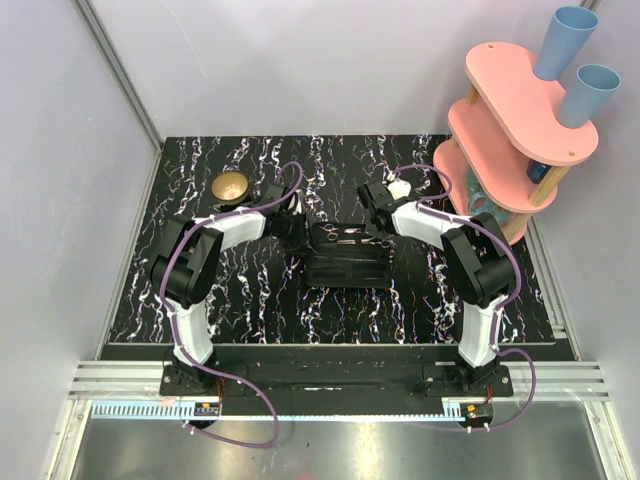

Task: Sort the hair-cutting tools
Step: Place the scissors in the hairdressing tool bag.

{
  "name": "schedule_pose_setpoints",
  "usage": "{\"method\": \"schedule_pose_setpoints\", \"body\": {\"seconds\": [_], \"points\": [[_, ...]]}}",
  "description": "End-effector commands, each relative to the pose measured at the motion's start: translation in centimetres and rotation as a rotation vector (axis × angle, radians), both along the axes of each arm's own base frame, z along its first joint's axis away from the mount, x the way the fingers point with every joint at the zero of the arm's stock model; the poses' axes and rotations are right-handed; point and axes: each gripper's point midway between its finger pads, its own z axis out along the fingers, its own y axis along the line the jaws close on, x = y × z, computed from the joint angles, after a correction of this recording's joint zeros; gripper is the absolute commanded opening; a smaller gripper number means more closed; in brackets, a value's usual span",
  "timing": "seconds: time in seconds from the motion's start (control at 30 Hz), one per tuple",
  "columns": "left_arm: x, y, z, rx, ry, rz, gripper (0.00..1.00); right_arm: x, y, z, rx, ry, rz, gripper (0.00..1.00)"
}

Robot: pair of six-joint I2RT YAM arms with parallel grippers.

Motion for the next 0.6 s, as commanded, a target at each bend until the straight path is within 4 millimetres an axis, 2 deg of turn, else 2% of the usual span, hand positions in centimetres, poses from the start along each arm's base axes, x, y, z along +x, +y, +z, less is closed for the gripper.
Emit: {"method": "schedule_pose_setpoints", "body": {"seconds": [0.0,0.37,0.57], "points": [[-2.0,-2.5,0.3,-0.063,0.024,-0.093,0.36,-0.1,2.5,1.0,0.053,-0.026,0.002,0.0],[-2.2,-4.4,1.0,-0.106,0.001,-0.16,0.36,-0.6,5.0,1.1,0.109,-0.011,0.046,0.0],[-2.0,-4.7,1.2,-0.114,-0.01,-0.168,0.36,-0.6,6.1,1.2,0.129,-0.016,0.083,0.0]]}}
